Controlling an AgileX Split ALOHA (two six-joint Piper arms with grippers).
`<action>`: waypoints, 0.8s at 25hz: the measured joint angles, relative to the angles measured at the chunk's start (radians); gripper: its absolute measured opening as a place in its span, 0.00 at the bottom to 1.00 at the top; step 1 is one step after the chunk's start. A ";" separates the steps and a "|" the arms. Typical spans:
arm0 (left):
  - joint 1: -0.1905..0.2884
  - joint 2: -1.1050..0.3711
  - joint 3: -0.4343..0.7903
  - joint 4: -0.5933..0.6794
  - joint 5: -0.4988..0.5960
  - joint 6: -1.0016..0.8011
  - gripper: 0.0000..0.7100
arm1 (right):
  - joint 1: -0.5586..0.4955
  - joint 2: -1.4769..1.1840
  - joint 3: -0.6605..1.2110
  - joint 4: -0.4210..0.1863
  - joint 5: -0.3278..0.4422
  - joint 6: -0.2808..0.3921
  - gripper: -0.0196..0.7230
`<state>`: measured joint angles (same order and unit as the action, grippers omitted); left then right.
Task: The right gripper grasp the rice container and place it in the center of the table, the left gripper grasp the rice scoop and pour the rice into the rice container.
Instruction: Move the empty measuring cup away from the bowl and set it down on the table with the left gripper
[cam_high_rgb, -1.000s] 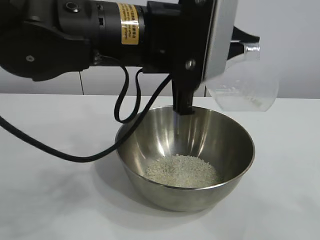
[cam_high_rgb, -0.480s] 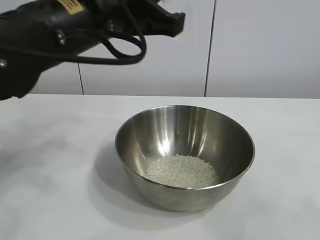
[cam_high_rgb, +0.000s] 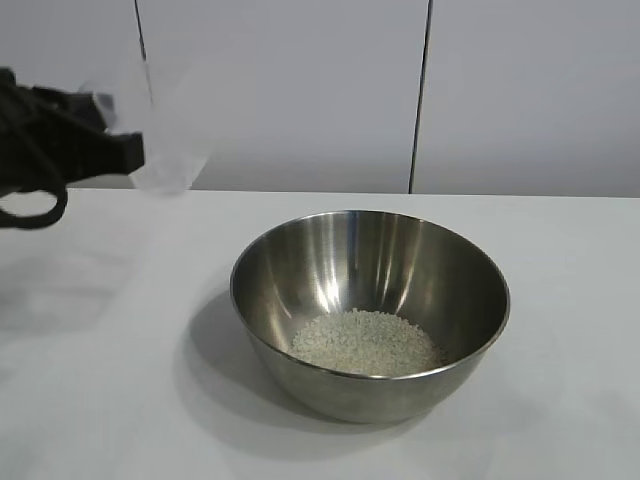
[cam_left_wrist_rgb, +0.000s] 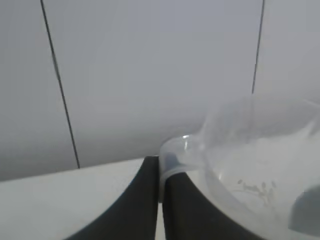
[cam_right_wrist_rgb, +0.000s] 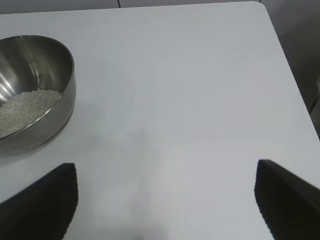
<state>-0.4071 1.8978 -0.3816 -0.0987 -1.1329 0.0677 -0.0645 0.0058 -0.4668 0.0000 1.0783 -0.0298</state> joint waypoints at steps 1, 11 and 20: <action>0.002 0.027 -0.003 0.001 0.000 -0.003 0.01 | 0.000 0.000 0.000 0.000 0.000 0.000 0.92; 0.002 0.140 -0.028 -0.001 -0.004 -0.006 0.02 | 0.000 0.000 0.000 0.000 0.001 0.000 0.92; 0.059 0.140 -0.028 -0.002 -0.008 -0.007 0.48 | 0.000 0.000 0.000 0.000 0.001 0.000 0.92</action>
<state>-0.3479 2.0381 -0.4095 -0.1004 -1.1410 0.0607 -0.0645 0.0058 -0.4668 0.0000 1.0794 -0.0298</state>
